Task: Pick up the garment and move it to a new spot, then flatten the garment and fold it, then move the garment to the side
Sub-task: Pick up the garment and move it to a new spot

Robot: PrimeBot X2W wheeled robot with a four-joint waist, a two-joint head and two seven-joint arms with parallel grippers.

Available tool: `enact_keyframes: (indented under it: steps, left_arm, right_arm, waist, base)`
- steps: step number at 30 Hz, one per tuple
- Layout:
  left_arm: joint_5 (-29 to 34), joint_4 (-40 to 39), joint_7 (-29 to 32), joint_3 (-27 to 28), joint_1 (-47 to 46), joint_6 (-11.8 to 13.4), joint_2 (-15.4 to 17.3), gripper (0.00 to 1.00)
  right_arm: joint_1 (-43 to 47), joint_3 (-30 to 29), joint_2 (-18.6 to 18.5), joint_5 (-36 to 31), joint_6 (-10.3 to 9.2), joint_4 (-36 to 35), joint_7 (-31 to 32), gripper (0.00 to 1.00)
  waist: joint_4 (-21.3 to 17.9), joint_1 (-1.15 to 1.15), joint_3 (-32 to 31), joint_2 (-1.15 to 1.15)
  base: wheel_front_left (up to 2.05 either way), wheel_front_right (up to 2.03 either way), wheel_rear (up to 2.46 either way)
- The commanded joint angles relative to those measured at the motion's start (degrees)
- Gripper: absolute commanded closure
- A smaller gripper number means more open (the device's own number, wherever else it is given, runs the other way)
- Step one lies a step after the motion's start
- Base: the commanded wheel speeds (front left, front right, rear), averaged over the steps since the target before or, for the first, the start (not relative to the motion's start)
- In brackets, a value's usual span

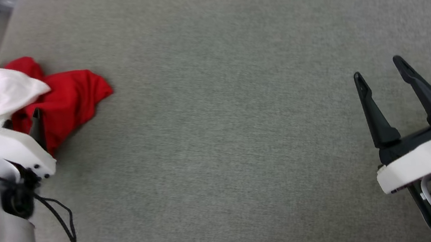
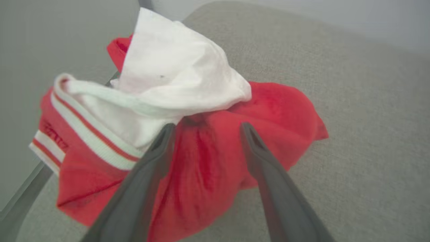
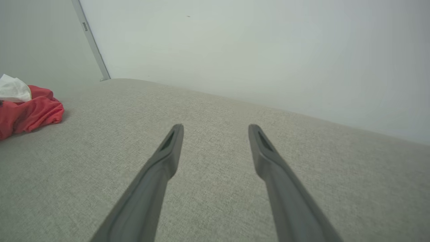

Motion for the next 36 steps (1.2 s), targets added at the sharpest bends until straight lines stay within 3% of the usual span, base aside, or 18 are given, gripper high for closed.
enact_keyframes:
  steps: [1, 8, 13, 14, 15, 16, 20, 24, 36]
  left_arm:
    - [-1.55, 1.05, 1.9, -0.83, -1.83, -0.09, 1.15, 0.0]
    - [-9.37, 6.54, 12.58, -4.6, -5.8, -0.11, 5.3, 0.0]
    - [-12.38, 10.22, 18.04, -6.15, -5.94, -0.08, 5.98, 0.0]
    - [-12.84, 11.28, 19.01, -6.36, -5.93, -0.02, 6.06, 0.53]
    - [-13.1, 12.17, 19.75, -6.6, -5.92, -0.01, 6.07, 0.91]
    - [-13.28, 12.71, 20.19, -7.03, -6.04, -0.01, 6.06, 1.0]
    - [-12.79, 12.98, 16.43, -7.66, -6.75, -0.04, 7.04, 1.0]
    - [-10.65, 12.85, 8.16, -8.02, -7.9, 1.04, 8.46, 1.0]
    - [-4.95, 10.42, -17.19, -11.17, -5.3, 3.92, 3.62, 1.0]
  right_arm:
    - [-1.58, 0.23, 0.06, -0.4, -0.04, 0.11, -0.42, 0.0]
    - [-3.91, 0.68, 0.06, -0.11, -0.04, 1.05, -0.98, 0.0]
    - [-4.59, 0.61, 0.06, -0.05, -0.04, 1.65, -1.31, 0.0]
    - [-4.82, 0.52, 0.0, -0.12, -0.04, 1.81, -1.34, 0.0]
    - [-5.05, 0.48, -0.05, -0.12, -0.04, 1.95, -1.36, 0.0]
    - [-5.25, 0.45, -0.06, -0.06, -0.04, 2.14, -1.43, 0.0]
    - [-5.08, 0.08, -0.05, 0.25, -0.04, 2.89, -1.9, 0.0]
    - [-4.09, -0.12, -0.02, 0.96, -0.04, 3.95, -2.69, 0.0]
    - [1.97, -2.38, 0.06, 5.12, -0.04, 6.81, -4.99, 0.0]
  waist:
    - [-2.51, -0.02, 3.18, 0.0]
    - [-4.08, -0.02, 6.39, 0.0]
    - [-4.57, -0.02, 7.04, 0.0]
    - [-4.66, -0.02, 7.06, 0.0]
    - [-4.74, -0.02, 7.05, 0.0]
    - [-4.81, -0.02, 6.93, 0.0]
    - [-4.68, -0.02, 5.6, 0.0]
    - [-4.28, -0.02, 2.87, 0.0]
    - [-3.41, -0.02, -9.56, 0.0]
  base:
    - [0.0, 0.0, 0.0]
    - [0.0, 0.0, 0.0]
    - [0.0, 0.0, 0.0]
    - [0.0, 0.0, 0.0]
    - [0.0, 0.0, 0.0]
    - [0.0, 0.0, 0.0]
    - [0.0, 0.0, 0.0]
    - [0.0, 0.0, 0.0]
    - [0.0, 0.0, 0.0]
